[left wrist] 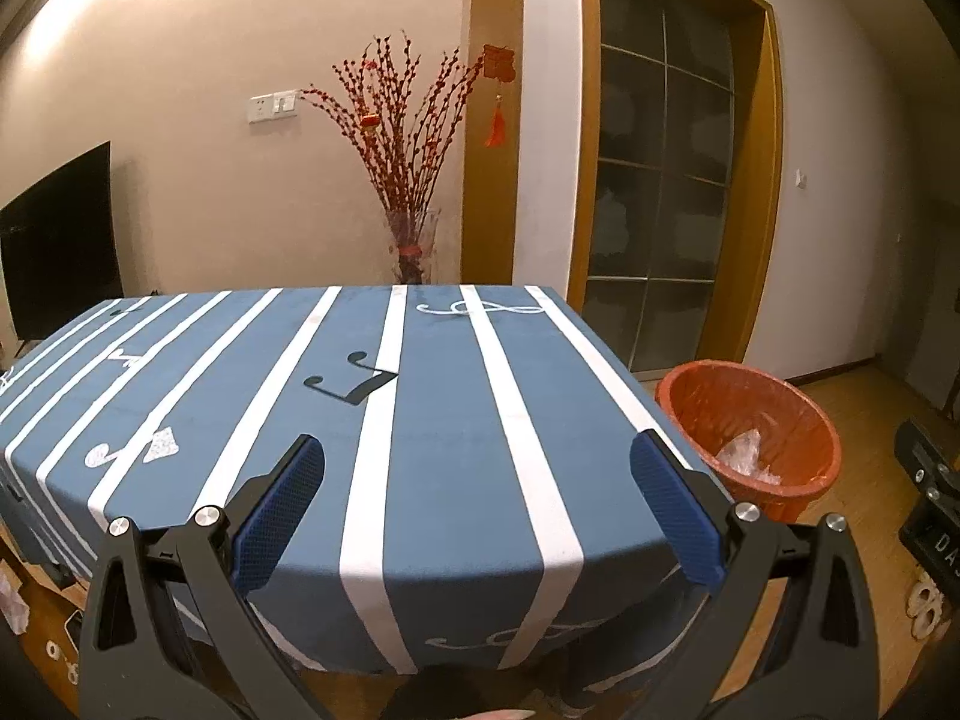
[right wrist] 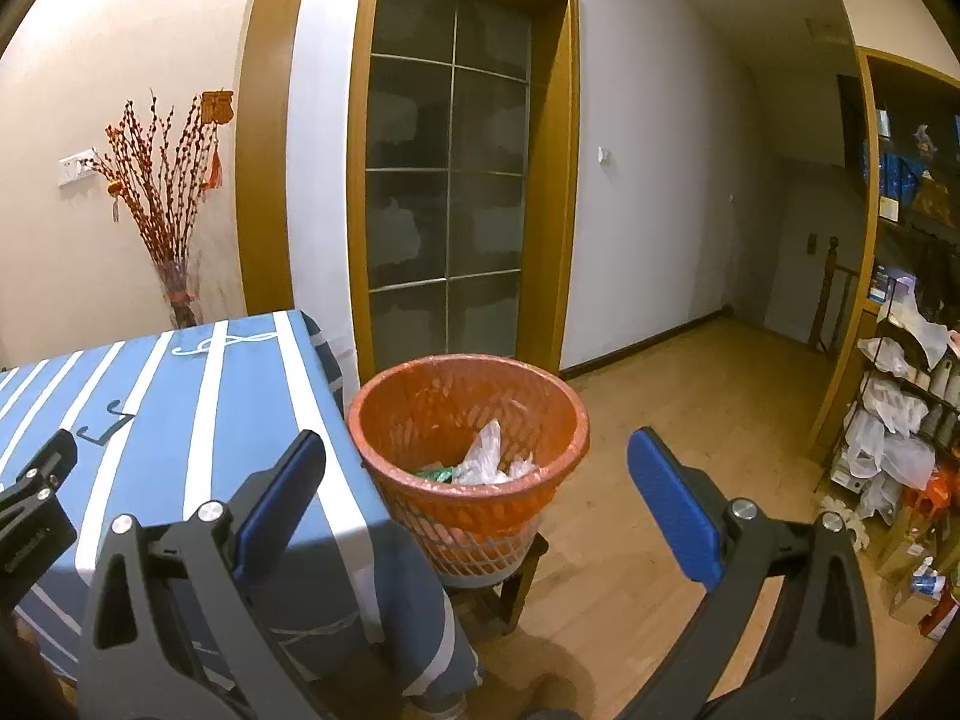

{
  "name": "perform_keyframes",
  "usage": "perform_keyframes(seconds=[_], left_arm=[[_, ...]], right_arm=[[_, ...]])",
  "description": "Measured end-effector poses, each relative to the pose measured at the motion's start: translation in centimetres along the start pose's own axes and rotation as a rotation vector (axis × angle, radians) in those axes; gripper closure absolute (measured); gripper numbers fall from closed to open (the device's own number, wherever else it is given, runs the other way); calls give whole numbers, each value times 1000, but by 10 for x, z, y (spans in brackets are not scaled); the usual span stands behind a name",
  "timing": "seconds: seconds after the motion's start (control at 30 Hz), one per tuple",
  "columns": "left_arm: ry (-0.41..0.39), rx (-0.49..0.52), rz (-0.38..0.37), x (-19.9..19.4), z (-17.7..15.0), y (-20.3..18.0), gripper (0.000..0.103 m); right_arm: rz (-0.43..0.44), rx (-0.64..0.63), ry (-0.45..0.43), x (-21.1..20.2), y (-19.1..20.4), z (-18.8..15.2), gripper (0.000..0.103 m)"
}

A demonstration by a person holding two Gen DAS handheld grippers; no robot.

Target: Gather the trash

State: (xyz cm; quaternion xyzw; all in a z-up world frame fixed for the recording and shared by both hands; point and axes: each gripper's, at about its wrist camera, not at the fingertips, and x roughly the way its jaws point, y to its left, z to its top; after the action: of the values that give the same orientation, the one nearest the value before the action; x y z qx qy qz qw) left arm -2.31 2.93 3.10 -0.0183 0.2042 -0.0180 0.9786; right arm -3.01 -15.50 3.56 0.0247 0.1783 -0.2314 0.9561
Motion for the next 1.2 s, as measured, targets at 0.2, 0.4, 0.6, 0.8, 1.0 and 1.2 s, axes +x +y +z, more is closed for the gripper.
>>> perform_keyframes(seconds=[0.2, 0.4, 0.6, 0.8, 1.0, 1.2], left_arm=[[8, 0, 12, -3, -6, 1, 3], [13, -4, 20, -4, -10, 4, 3], [25, -3, 25, -4, -14, 6, 3], [31, -8, 30, -6, -16, 6, 3], [43, -13, 29, -6, -18, 8, 3], [47, -14, 31, -7, -19, 8, 3]], right_arm=[[-3, -4, 19, 0, 3, -9, 5], [-10, -16, 31, 0, 7, -15, 5], [-17, -15, 48, 1, 6, -20, 5], [-19, -12, 59, 2, 6, -23, 5], [-11, -10, 83, 4, 6, -26, 5], [-10, -7, 95, 4, 6, -29, 5]])
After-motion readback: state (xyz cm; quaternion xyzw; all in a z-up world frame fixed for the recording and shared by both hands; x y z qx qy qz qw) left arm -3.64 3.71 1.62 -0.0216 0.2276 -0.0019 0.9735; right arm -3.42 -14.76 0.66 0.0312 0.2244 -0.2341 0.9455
